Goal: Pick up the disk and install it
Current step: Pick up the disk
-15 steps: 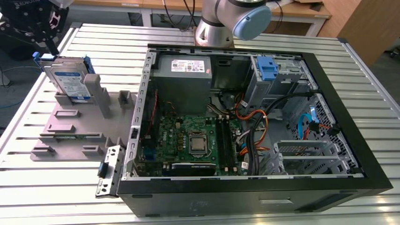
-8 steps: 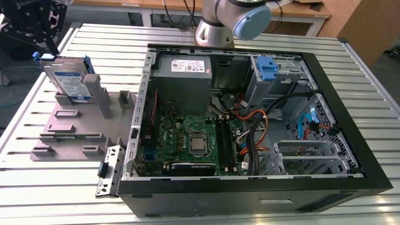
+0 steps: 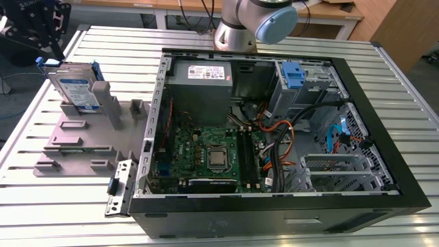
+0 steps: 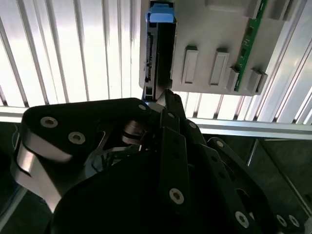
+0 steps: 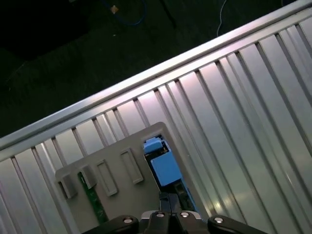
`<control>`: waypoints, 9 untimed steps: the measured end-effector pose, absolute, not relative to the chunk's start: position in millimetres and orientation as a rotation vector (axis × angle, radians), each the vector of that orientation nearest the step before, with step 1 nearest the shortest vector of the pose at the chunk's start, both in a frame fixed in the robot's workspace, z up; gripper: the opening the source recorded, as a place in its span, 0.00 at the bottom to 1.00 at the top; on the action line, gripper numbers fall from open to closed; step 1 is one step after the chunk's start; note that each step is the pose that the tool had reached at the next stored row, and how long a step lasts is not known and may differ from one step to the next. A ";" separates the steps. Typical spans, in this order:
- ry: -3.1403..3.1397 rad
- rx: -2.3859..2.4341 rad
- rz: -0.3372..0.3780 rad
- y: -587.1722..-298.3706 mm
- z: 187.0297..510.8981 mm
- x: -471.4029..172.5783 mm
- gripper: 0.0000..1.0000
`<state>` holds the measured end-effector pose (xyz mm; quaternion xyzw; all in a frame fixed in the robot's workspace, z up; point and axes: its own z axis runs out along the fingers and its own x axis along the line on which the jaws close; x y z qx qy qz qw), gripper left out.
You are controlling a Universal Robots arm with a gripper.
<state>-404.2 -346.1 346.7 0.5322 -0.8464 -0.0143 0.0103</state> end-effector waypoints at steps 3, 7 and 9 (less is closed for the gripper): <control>-2.597 1.728 -0.044 -346.1 346.7 -404.2 0.11; -2.534 1.818 -0.043 -346.1 346.7 -404.2 0.11; -2.502 1.862 -0.042 -346.1 346.7 -404.2 0.11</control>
